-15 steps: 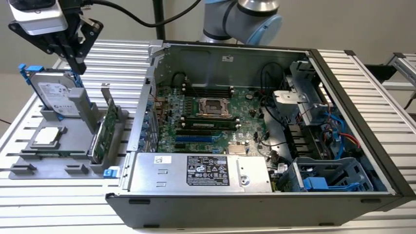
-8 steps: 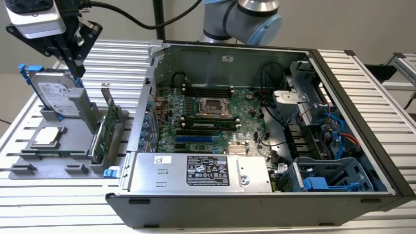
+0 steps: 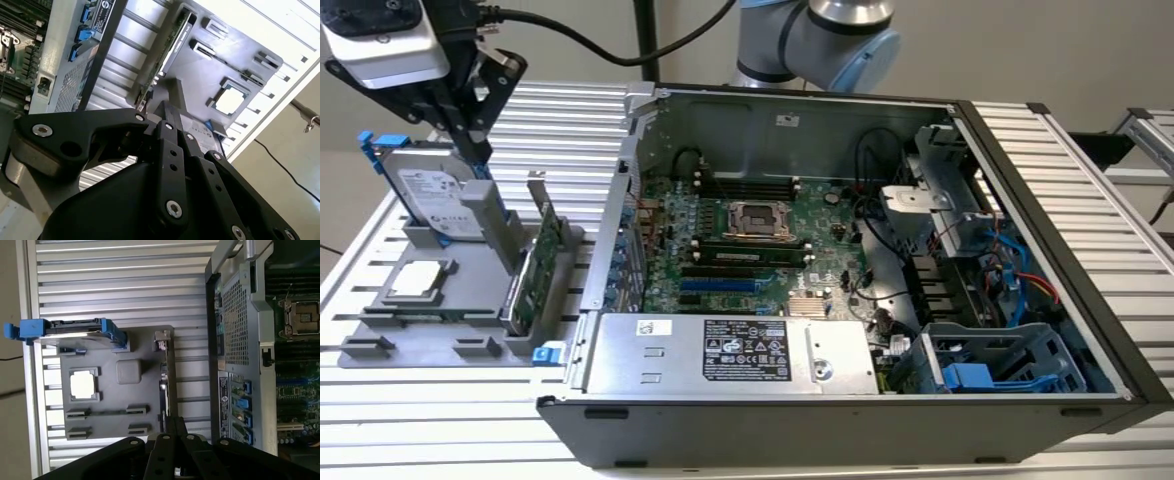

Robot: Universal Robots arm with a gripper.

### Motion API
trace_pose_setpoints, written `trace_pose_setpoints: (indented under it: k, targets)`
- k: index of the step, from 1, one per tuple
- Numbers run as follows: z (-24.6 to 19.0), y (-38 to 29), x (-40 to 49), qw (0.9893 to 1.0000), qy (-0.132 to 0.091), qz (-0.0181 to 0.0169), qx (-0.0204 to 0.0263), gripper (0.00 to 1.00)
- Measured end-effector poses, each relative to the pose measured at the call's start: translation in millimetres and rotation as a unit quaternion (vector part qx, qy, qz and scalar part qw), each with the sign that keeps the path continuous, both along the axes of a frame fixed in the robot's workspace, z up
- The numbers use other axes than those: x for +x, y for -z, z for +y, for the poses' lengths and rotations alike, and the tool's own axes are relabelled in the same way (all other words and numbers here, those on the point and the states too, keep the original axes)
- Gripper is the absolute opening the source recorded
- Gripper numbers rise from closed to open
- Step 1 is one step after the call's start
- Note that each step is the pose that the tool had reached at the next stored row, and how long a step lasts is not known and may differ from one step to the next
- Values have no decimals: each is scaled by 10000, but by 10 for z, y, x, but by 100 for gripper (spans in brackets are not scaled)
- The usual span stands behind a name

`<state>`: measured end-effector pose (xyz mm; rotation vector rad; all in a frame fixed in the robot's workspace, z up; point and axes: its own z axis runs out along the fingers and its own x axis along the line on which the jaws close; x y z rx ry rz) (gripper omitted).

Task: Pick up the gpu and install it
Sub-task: 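Pick up the gpu and move the gpu toward the slot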

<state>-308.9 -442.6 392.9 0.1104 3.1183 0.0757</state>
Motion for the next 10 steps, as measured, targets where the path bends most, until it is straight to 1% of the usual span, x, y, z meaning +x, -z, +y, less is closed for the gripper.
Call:
trace_pose_setpoints:
  k: [10]
  targets:
    - [-119, 0, 2, 10000, 0, 0, 1, 0]
